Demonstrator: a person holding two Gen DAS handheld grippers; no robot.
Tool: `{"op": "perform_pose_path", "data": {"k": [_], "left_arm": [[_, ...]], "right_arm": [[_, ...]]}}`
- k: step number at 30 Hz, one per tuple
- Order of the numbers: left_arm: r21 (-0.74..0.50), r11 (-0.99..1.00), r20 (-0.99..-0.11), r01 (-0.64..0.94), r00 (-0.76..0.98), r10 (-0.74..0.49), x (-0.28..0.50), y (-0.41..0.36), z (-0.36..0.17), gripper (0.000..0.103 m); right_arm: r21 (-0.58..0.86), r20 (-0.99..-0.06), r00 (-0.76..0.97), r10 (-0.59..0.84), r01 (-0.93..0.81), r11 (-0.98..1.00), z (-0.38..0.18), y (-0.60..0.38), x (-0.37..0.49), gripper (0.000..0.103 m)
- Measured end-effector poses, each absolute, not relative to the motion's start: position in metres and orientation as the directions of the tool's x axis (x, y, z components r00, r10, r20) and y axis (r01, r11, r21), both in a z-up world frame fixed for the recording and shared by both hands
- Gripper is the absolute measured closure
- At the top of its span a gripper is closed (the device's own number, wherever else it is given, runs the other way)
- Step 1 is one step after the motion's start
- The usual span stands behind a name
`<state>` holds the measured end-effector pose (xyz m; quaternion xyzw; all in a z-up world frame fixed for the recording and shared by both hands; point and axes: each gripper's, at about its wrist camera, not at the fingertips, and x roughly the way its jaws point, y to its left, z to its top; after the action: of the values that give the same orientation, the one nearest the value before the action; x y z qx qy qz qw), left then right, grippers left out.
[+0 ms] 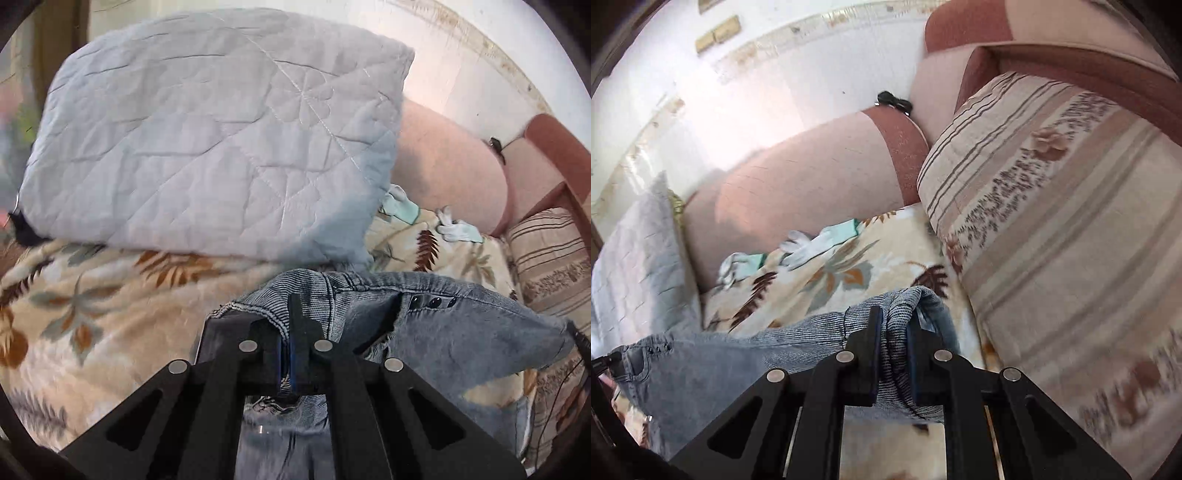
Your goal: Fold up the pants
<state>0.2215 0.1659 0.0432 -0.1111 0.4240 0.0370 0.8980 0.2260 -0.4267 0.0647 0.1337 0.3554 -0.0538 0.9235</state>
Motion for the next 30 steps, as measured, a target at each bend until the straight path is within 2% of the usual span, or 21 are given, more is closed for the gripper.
{"op": "perform_pose_path", "data": {"k": [14,20,26,28,29,30], "left_arm": [[-0.233,0.958,-0.787,-0.167,0.611,-0.085,0.089,0.160,0.005,0.102],[-0.262,0.945,-0.837,-0.194,0.534,-0.122,0.050,0.166,-0.033,0.102],[-0.246,0.949,-0.856,-0.197,0.503,-0.117,0.029,0.166,-0.048,0.101],[-0.248,0.949,-0.860,-0.193,0.496,-0.124,0.024,0.167,-0.050,0.101],[-0.247,0.950,-0.860,-0.189,0.495,-0.124,0.020,0.168,-0.048,0.100],[-0.247,0.952,-0.858,-0.181,0.498,-0.127,0.014,0.170,-0.044,0.100]], "right_arm": [[0.224,-0.691,0.723,0.013,0.197,0.954,0.022,-0.421,0.054,0.092],[0.216,-0.735,0.678,0.002,0.232,0.948,-0.012,-0.420,0.008,0.092],[0.189,-0.785,0.619,-0.036,0.294,0.937,-0.045,-0.425,-0.010,0.090],[0.192,-0.796,0.604,-0.044,0.321,0.927,-0.049,-0.428,-0.013,0.087],[0.187,-0.803,0.594,-0.052,0.334,0.924,-0.048,-0.428,-0.015,0.082],[0.177,-0.803,0.592,-0.064,0.341,0.923,-0.045,-0.427,-0.019,0.082]]}}
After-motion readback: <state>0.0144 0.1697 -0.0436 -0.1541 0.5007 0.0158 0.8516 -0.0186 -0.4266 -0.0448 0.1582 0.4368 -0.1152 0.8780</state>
